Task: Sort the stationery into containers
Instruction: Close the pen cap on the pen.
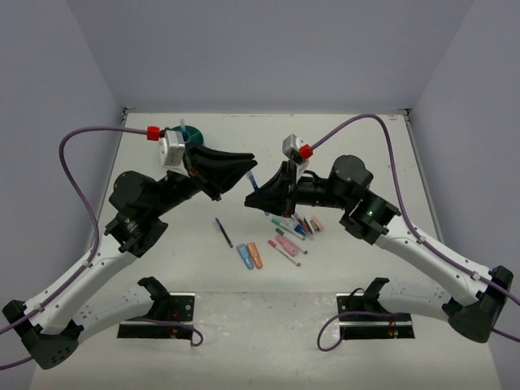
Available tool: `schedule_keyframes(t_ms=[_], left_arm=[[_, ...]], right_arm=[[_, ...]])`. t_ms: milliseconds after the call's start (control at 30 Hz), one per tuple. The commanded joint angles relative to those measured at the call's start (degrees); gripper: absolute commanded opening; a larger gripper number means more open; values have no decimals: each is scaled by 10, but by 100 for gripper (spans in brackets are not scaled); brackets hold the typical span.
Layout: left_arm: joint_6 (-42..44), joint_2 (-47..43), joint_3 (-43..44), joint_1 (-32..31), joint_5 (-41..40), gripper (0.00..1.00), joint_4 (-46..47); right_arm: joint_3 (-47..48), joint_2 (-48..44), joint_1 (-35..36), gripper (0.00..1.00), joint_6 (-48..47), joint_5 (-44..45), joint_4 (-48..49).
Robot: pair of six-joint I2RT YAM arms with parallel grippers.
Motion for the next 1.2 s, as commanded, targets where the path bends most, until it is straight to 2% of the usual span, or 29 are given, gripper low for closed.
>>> schedule_keyframes(t_ms=[0, 200, 367, 467, 533, 667, 733, 833, 867, 900, 967, 1067, 1100, 1167], left_arm=[[-62, 22, -73, -4, -29, 0, -70], [-61, 25, -113, -3, -42, 0, -67], [-76, 21, -146, -7, -13, 0, -36], [-83, 12, -162, -10, -15, 0, -36], [-83, 6, -167, -11, -10, 0, -39], [-82, -9, -139, -11, -21, 0, -71], [-75, -11, -80, -10, -47, 0, -116], [-47, -5, -17, -10, -55, 0, -173], [-41, -3, 2, -11, -55, 2, -187], [-37, 0, 25, -10, -53, 17, -195], [-29, 2, 45, -11, -55, 36, -192], [-20, 8, 59, -10, -69, 41, -170], [-20, 14, 63, -10, -69, 48, -150], [-21, 27, 72, -10, -50, 67, -131]], right_arm=[[132, 17, -4, 0, 31, 107, 83], [230, 58, -9, 0, 28, 151, 33], [375, 127, -22, 0, 12, 147, -32], [411, 155, -29, 0, 10, 140, -49], [388, 154, -30, 0, 11, 133, -28], [286, 141, -29, 0, 5, 41, 13], [249, 127, -25, 0, -12, -14, 13], [176, 86, -23, 0, -19, -48, 23], [154, 75, -23, 0, -17, -47, 28], [130, 66, -22, 0, -11, -44, 34], [109, 54, -21, 0, -10, -52, 30], [86, 44, -21, 0, -14, -72, 18], [79, 41, -21, 0, -20, -80, 11], [69, 34, -21, 0, -34, -93, -2]])
